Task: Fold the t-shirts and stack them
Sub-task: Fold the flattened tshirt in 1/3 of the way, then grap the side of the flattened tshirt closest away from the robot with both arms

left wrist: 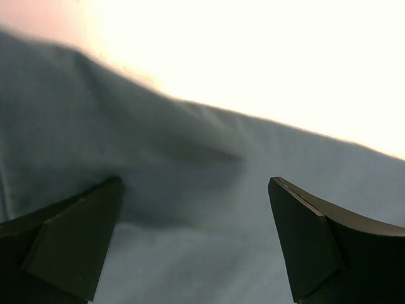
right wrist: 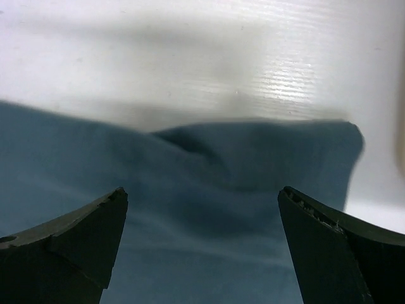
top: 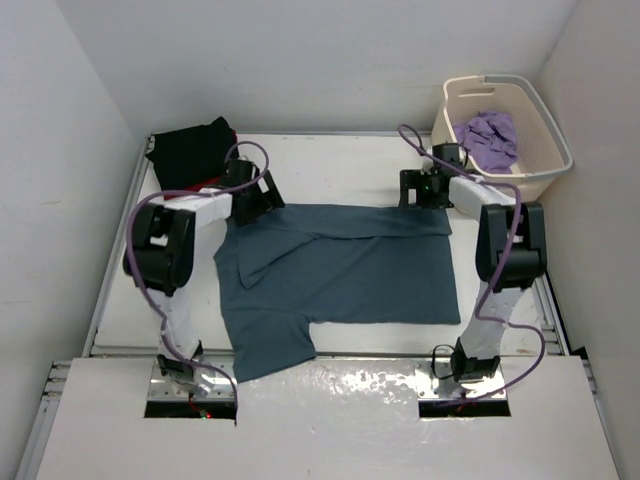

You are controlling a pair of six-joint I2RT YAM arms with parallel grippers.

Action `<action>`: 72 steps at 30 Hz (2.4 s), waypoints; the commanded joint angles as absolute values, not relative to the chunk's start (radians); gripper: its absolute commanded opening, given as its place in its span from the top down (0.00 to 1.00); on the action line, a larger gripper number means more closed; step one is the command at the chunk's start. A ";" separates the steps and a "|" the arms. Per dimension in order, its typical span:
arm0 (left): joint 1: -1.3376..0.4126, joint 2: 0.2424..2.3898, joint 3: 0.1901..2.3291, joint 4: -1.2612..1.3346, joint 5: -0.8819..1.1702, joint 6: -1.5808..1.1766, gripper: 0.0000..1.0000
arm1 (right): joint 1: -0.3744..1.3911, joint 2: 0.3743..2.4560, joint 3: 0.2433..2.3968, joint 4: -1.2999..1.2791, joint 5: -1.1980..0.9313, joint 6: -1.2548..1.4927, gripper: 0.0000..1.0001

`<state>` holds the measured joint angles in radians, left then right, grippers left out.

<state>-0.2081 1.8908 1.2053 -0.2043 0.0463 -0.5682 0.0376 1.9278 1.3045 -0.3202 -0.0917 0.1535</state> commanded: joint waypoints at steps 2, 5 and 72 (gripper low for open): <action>-0.202 1.998 1.327 -0.112 0.063 -0.546 0.00 | 0.035 2.028 1.393 -0.249 -0.104 0.224 0.01; -0.202 2.049 1.351 -0.118 0.014 -0.540 0.00 | 0.023 2.089 1.411 -0.236 -0.089 0.253 0.01; -0.529 1.172 0.637 -1.019 0.141 -0.799 0.11 | 0.069 1.147 0.650 -0.454 0.224 0.442 0.01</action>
